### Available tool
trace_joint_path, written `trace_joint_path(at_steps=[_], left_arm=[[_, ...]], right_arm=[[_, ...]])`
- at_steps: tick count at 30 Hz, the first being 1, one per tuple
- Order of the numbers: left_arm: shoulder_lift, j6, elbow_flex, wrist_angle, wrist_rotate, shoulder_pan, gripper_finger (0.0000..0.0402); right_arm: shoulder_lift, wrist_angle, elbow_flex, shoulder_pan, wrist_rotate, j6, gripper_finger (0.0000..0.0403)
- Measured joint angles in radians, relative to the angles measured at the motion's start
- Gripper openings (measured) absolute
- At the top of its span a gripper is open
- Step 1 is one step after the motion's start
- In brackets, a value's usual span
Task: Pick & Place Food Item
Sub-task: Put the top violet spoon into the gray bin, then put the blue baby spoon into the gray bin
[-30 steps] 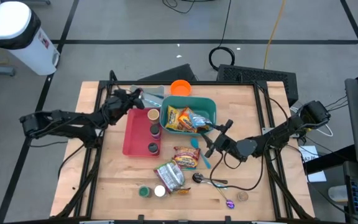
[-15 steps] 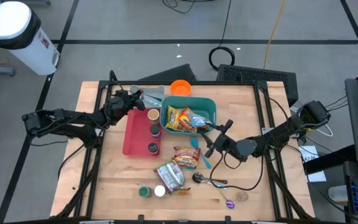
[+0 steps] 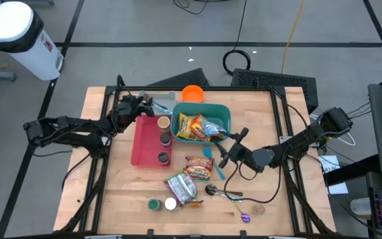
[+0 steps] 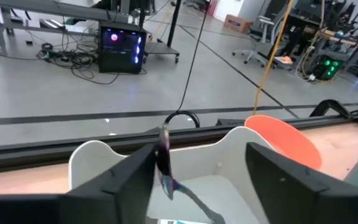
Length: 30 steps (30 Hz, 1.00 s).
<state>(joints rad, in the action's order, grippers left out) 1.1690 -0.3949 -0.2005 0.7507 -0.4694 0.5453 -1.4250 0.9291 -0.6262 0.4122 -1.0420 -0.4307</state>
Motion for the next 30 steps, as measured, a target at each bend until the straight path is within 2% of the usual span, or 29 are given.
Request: trace_joint_path(at_steps=[5, 10, 14, 21, 30], left_arm=[[-0.031, 0.009, -0.001, -0.002, 0.018, 0.000, 0.0303], [-0.070, 0.029, -0.003, -0.069, 0.025, 0.000, 0.0311], [-0.093, 0.036, -0.065, -0.268, 0.026, 0.000, 0.0303], [-0.092, 0.063, -0.258, -0.621, 0.028, -0.001, 0.0303], [-0.092, 0.105, -0.412, -0.827, 0.028, -0.031, 0.0305]], right_arm=[[0.000, 0.000, 0.000, 0.000, 0.000, 0.000, 0.0196], [0.000, 0.000, 0.000, 0.000, 0.000, 0.000, 0.0196], [0.000, 0.000, 0.000, 0.000, 0.000, 0.000, 0.0196], [0.000, 0.000, 0.000, 0.000, 0.000, 0.005, 0.0196], [0.000, -0.022, 0.000, 0.001, -0.002, 0.004, 0.0196]])
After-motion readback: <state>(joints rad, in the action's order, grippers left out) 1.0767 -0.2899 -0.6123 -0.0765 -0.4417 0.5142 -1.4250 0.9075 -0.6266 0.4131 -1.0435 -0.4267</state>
